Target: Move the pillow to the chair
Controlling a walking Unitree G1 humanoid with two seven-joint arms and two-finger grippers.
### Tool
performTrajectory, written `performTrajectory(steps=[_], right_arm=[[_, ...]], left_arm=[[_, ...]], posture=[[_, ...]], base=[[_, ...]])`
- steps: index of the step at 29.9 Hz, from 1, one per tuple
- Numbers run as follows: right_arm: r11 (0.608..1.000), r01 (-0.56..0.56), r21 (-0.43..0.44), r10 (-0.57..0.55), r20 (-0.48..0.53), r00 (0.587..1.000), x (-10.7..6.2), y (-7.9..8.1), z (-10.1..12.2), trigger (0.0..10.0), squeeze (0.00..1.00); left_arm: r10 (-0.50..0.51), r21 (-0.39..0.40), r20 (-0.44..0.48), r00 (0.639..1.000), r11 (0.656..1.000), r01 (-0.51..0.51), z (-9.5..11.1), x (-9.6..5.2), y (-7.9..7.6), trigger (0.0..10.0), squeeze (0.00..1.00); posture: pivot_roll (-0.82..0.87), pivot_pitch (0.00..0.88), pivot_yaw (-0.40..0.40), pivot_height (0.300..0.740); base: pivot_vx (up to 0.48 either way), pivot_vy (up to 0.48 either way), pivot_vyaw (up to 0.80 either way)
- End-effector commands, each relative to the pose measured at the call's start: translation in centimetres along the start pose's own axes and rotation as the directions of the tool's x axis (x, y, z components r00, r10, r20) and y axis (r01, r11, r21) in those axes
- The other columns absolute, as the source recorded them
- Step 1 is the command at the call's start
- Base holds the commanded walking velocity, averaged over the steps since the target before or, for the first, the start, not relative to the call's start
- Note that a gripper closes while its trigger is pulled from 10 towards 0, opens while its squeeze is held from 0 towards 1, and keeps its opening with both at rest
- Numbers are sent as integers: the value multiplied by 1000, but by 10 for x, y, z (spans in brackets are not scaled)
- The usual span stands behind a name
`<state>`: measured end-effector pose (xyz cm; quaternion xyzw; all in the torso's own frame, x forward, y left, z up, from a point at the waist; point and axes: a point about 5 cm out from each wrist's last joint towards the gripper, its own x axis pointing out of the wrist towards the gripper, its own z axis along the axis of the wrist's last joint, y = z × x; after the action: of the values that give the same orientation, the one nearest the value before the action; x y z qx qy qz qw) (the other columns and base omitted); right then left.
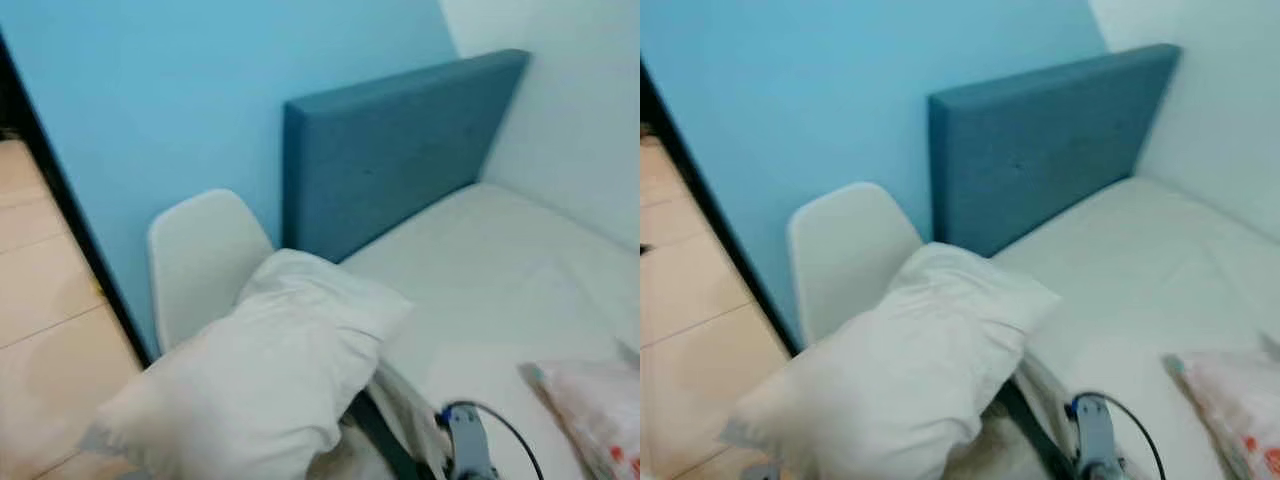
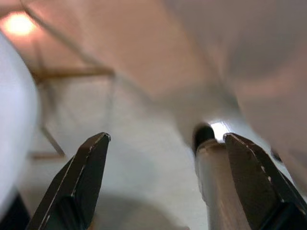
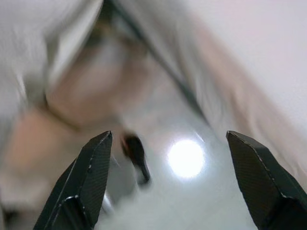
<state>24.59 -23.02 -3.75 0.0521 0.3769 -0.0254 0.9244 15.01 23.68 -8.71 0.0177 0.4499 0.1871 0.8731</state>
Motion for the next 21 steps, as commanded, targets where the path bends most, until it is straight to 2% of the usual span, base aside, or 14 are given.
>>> performTrajectory(steps=[1, 2, 3, 5, 6, 7, 9, 10, 11, 13, 14, 16, 19, 21], right_arm=[[997, -30, 74, 21, 117, 993, 1, -3, 25, 10000, 0], [994, -51, 96, 35, 159, 987, 1, -2, 35, 10000, 0], [989, -84, 121, 55, 225, 973, 1, -2, 52, 10000, 0], [980, -128, 153, 77, 302, 950, 0, 0, 73, 10000, 0], [976, -143, 165, 83, 325, 942, -1, 0, 79, 10000, 0], [976, -143, 165, 83, 325, 942, -1, 0, 79, 10000, 0], [973, -170, 157, 100, 376, 921, -2, 3, 95, 10000, 0], [973, -170, 157, 100, 376, 921, -2, 3, 95, 10000, 0], [971, -185, 155, 109, 400, 910, -3, 5, 102, 10000, 0], [963, -223, 149, 135, 450, 883, -4, 9, 117, 10000, 0], [965, -228, 131, 144, 461, 876, -5, 12, 122, 10000, 0], [967, -231, 106, 157, 463, 873, -5, 15, 125, 10000, 0], [972, -220, 85, 161, 440, 883, -3, 18, 123, 10000, 0], [978, -205, 28, 179, 387, 905, 1, 26, 113, 10000, 0]], left_arm=[[17, 57, 171, 985, 998, -27, 38, 4, -2, 10000, 0], [27, 79, 237, 971, 996, -47, 53, 4, -3, 10000, 0], [51, 89, 333, 941, 992, -86, 74, 4, -3, 10000, 0], [98, 96, 433, 896, 983, -154, 98, 1, 0, 10000, 0], [117, 102, 461, 880, 978, -184, 104, 0, 2, 10000, 0], [117, 102, 461, 880, 978, -184, 104, 0, 2, 10000, 0], [182, 103, 502, 845, 958, -267, 116, -2, 6, 10000, 0], [182, 103, 502, 845, 958, -267, 116, -2, 6, 10000, 0], [213, 77, 519, 828, 953, -294, 122, -3, 8, 10000, 0], [225, -1, 584, 780, 961, -276, 139, -9, 4, 10000, 0], [198, -22, 628, 752, 971, -237, 150, -14, -3, 10000, 0], [139, -23, 688, 712, 985, -170, 162, -20, -16, 10000, 0], [100, -8, 708, 699, 991, -134, 166, -23, -24, 10000, 0], [63, 12, 692, 719, 995, -99, 162, -22, -32, 10000, 0]], posture=[[-171, 96, 20, 740], [-171, 96, 20, 740], [-171, 94, 25, 740], [-168, 91, 30, 740], [-168, 91, 30, 740], [-168, 91, 30, 740], [-174, 83, 41, 740], [-174, 83, 41, 740], [-176, 79, 44, 740], [-174, 71, 42, 740], [-174, 71, 42, 740], [-173, 67, 40, 740], [-175, 63, 39, 740], [-176, 61, 41, 740]], base=[[0, 0, -775], [0, 0, -775], [0, 0, -775], [0, 0, -775], [0, 0, -775], [0, 0, -775], [0, 0, -781], [0, 0, -781], [0, 0, -775], [0, 0, -775], [0, 0, -781], [0, 0, -781], [0, 0, -781], [0, 0, -781]])
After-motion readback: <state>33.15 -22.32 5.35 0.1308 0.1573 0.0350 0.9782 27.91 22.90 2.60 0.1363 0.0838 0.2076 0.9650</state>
